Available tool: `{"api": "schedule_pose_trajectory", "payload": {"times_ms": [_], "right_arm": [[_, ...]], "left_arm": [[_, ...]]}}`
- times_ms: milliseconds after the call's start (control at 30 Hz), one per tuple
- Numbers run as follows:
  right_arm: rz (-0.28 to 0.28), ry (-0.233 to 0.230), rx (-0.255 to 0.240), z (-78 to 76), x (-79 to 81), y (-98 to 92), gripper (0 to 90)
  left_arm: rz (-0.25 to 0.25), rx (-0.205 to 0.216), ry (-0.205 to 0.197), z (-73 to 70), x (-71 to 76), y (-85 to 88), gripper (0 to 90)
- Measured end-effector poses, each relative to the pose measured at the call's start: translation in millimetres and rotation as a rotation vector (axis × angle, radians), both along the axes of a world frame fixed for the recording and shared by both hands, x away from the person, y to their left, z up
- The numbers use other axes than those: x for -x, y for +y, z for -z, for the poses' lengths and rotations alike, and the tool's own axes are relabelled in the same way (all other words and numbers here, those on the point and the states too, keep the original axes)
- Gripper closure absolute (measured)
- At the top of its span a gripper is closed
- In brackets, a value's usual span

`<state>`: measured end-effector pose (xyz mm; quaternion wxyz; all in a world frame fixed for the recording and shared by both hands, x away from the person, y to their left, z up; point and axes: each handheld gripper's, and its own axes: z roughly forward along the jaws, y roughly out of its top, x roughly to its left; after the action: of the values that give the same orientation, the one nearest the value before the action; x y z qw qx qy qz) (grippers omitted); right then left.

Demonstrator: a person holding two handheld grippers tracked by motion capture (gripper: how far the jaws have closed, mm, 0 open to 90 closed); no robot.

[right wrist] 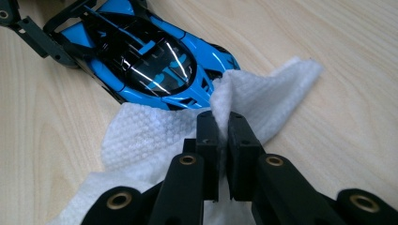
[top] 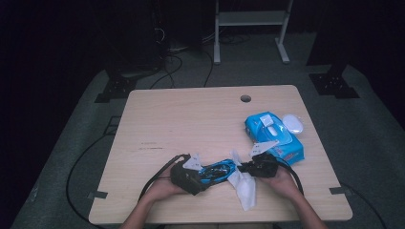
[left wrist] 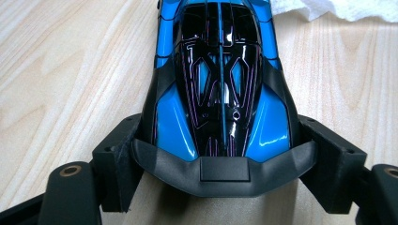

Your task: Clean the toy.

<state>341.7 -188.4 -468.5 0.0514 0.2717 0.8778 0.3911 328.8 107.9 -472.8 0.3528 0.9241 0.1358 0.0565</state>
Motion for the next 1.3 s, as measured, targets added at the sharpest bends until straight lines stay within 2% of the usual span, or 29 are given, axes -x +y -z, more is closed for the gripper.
{"api": "schedule_pose_trajectory", "payload": {"times_ms": [233, 400, 500, 633, 700, 767, 800, 867, 933, 967, 1000, 1100, 1200, 1300], "right_arm": [[-0.036, -0.002, -0.033, -4.6, 4.3, 3.6, 84.1], [0.021, -0.007, -0.033, -2.9, -4.7, 2.9, 84.2], [0.031, -0.029, -0.050, -7.0, -10.8, 12.7, 84.4], [0.033, -0.072, -0.051, -10.3, -18.1, 36.7, 84.3], [0.046, -0.078, -0.067, -9.4, -20.0, 41.3, 84.4], [0.051, -0.068, -0.075, -8.1, -20.2, 36.8, 84.4], [0.058, -0.072, -0.064, -7.9, -20.3, 32.2, 84.5], [0.092, -0.073, -0.005, -4.4, -20.0, 22.0, 84.7], [0.109, -0.020, -0.015, 3.3, -20.9, 10.5, 84.7], [0.109, -0.008, 0.004, 7.0, -20.1, 8.3, 84.8], [0.108, -0.010, 0.001, 8.6, -18.2, 7.1, 84.9], [0.101, -0.026, 0.017, 3.0, -13.3, 8.9, 85.0], [0.083, -0.018, -0.011, -3.4, -7.6, 5.0, 85.0], [0.063, -0.016, -0.017, -5.5, -1.2, 0.6, 85.0]], "left_arm": [[-0.002, 0.000, 0.000, 0.0, 0.3, -0.4, 23.7], [-0.006, 0.000, -0.002, 0.1, 0.8, -0.9, 23.7], [-0.003, 0.002, -0.002, 0.2, 0.4, -1.1, 23.7], [0.000, 0.001, -0.003, 0.2, 0.1, -1.3, 23.7], [-0.001, 0.000, -0.001, 0.1, 0.1, -1.0, 23.7], [0.000, 0.001, 0.001, 0.1, -0.1, -0.9, 23.7], [0.001, 0.000, -0.003, 0.2, 0.1, -0.7, 23.7], [0.001, 0.001, -0.002, 0.3, 0.4, -0.3, 23.7], [-0.001, 0.003, -0.001, 0.3, 0.5, -0.4, 23.7], [-0.001, 0.001, -0.001, 0.1, 0.4, -0.6, 23.7], [-0.001, -0.002, -0.001, -0.1, 0.3, -0.7, 23.7], [0.000, -0.001, 0.000, 0.0, 0.2, -0.1, 23.7], [0.005, -0.002, -0.002, 0.0, -0.5, -0.5, 23.7], [0.004, 0.003, -0.003, 0.4, -0.8, -1.6, 23.7]]}}
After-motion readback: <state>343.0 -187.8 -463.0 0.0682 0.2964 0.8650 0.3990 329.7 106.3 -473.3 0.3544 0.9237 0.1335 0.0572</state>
